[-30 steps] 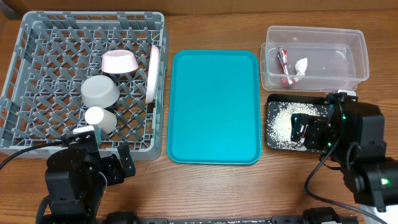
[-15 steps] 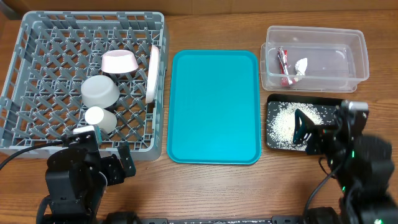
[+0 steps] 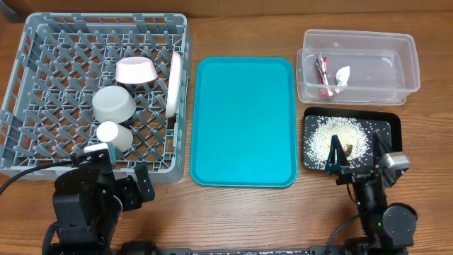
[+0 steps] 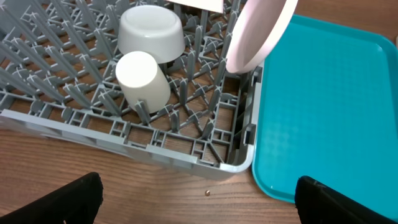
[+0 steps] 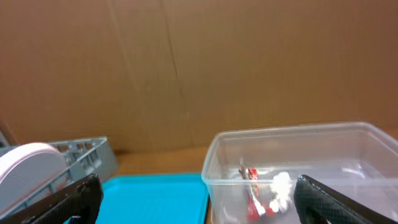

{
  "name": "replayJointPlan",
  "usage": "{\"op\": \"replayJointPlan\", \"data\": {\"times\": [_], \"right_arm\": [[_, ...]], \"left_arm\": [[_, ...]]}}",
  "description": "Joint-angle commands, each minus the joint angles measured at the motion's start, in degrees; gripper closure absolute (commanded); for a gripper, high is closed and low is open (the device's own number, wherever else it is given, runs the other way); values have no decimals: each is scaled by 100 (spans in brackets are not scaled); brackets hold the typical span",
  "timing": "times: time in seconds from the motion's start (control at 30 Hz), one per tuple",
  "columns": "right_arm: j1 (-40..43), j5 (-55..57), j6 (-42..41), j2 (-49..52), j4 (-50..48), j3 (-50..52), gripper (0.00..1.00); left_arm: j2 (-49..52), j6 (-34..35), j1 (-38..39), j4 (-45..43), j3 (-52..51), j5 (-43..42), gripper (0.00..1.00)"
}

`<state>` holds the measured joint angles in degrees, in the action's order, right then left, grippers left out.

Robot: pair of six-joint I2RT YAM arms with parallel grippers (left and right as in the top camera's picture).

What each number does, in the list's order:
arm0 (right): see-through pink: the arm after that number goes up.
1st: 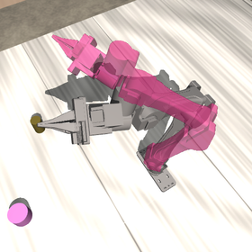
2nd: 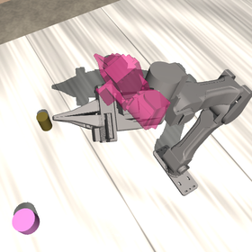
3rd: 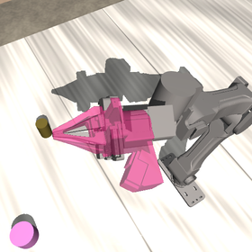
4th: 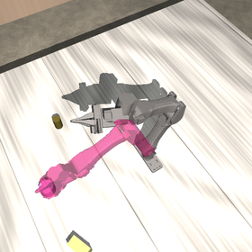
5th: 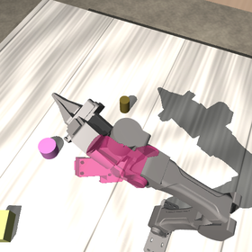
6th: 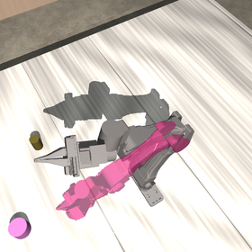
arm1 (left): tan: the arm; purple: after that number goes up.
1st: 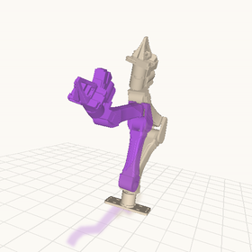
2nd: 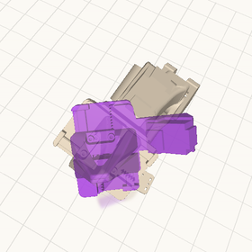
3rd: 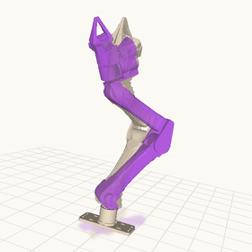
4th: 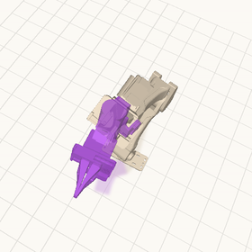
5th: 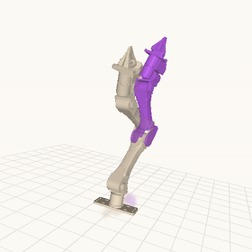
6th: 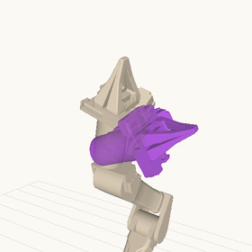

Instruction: Sort waste into correct bins and load items into the dishwasher

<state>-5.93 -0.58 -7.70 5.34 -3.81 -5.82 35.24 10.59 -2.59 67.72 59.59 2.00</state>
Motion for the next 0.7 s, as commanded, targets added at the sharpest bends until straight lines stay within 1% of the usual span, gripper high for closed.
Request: {"op": "replayJointPlan", "data": {"times": [0.0, 0.07, 0.13, 0.27, 0.67], "right_arm": [[125, 52, 33, -258, -223, 372, 0], [234, 57, 37, -409, -173, 553, 0], [317, 15, 98, -527, 291, 535, 0], [413, -116, 214, -522, 890, 535, 0], [409, -116, 197, -518, 852, 535, 0]], "left_arm": [[-39, 15, 37, -20, 15, 52, 0], [-39, 15, 37, -20, 15, 52, 0], [-39, 15, 37, -17, 15, 52, 0], [-39, 15, 37, -20, 15, 52, 0], [-39, 15, 37, -20, 15, 52, 0]]}}
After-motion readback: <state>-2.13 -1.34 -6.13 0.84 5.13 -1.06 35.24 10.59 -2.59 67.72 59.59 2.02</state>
